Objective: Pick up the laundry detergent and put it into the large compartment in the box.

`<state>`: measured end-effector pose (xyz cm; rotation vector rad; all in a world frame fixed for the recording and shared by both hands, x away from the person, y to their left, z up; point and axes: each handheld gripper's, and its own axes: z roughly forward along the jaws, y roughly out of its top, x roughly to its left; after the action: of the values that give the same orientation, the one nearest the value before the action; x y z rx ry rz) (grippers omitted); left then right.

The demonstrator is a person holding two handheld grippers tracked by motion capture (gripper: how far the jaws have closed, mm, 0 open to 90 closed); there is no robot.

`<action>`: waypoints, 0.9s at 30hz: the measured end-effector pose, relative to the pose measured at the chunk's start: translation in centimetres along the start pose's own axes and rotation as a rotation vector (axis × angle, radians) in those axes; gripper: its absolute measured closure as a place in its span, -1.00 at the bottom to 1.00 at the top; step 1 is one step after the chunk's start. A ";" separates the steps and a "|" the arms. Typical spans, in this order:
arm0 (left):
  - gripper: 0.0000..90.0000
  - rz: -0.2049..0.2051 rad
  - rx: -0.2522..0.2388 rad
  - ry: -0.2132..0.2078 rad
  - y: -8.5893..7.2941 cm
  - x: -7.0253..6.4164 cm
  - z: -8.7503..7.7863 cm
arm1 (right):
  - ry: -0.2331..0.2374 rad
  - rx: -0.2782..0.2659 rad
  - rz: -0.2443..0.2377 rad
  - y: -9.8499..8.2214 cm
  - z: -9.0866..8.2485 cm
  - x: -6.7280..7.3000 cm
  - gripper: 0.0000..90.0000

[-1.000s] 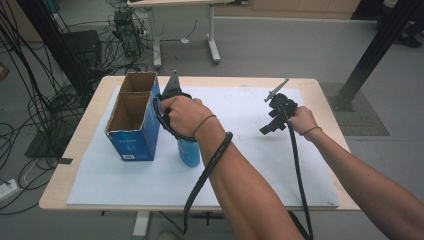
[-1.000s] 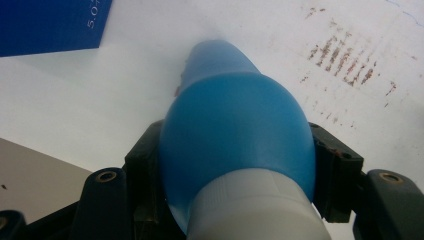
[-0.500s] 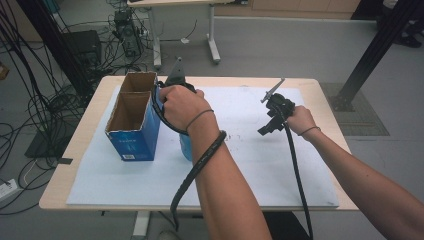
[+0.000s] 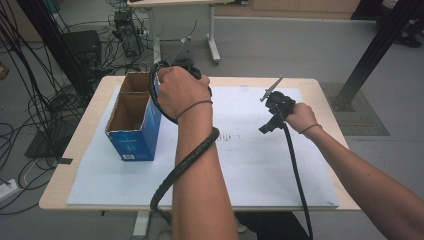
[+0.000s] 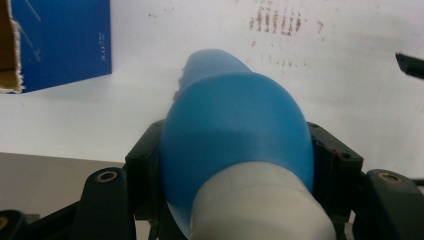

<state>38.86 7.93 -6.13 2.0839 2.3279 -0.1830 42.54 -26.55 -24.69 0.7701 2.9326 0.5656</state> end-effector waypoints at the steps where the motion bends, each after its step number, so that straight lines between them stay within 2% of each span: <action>1: -0.18 0.014 -0.003 0.001 -0.3 -0.2 -0.5 | 0.000 -0.001 0.004 0.0 -0.2 0.0 -0.92; 9: -0.18 0.094 -0.020 0.002 -2.1 -0.8 -3.4 | -0.020 -0.006 0.020 0.3 -1.2 0.1 -0.92; 17: -0.18 0.137 -0.041 -0.001 -3.8 -0.8 -5.8 | -0.035 0.001 0.036 0.5 -1.5 0.5 -0.92; 23: -0.18 0.153 -0.068 0.009 -5.0 -0.7 -6.8 | -0.043 -0.001 0.030 0.9 -1.5 1.0 -0.92; 27: -0.18 0.176 -0.069 0.010 -5.1 -0.6 -6.9 | -0.055 -0.005 0.031 1.0 -1.8 1.2 -0.92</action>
<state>34.39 7.43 1.20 2.2444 2.1085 -0.0892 41.66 -25.76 -22.61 0.8184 2.8730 0.5447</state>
